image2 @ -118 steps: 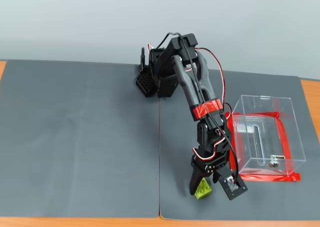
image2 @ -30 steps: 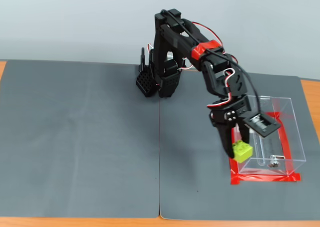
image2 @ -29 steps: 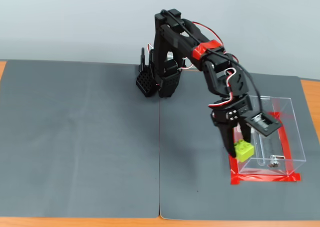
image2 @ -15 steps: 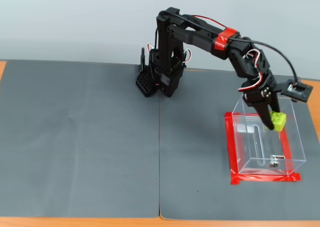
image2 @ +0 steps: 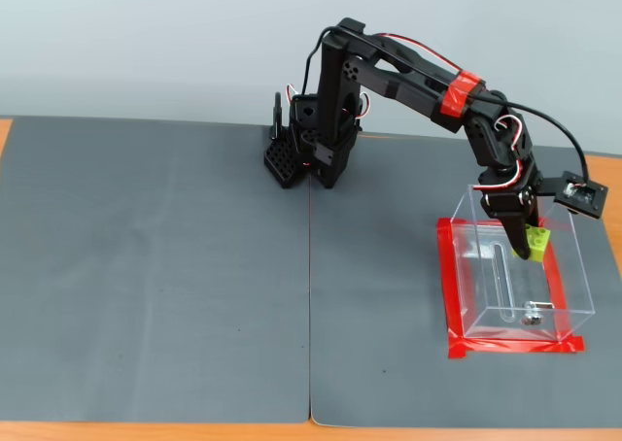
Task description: Pick the green lego block and place it into the transparent box
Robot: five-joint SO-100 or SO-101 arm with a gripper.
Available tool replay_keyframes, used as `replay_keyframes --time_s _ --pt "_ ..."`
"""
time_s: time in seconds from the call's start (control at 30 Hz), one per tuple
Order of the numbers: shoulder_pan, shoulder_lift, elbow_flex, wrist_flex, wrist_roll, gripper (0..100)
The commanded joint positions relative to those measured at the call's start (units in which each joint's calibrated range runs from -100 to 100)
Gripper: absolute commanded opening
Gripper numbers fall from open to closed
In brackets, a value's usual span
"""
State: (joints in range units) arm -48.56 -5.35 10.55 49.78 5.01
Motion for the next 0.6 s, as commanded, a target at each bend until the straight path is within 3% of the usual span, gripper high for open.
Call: replay_keyframes --time_s 0.0,0.57 --pt "-0.41 0.05 -2.73 -0.65 -0.14 3" --pt "-0.49 0.56 -2.46 -4.47 -0.14 3"
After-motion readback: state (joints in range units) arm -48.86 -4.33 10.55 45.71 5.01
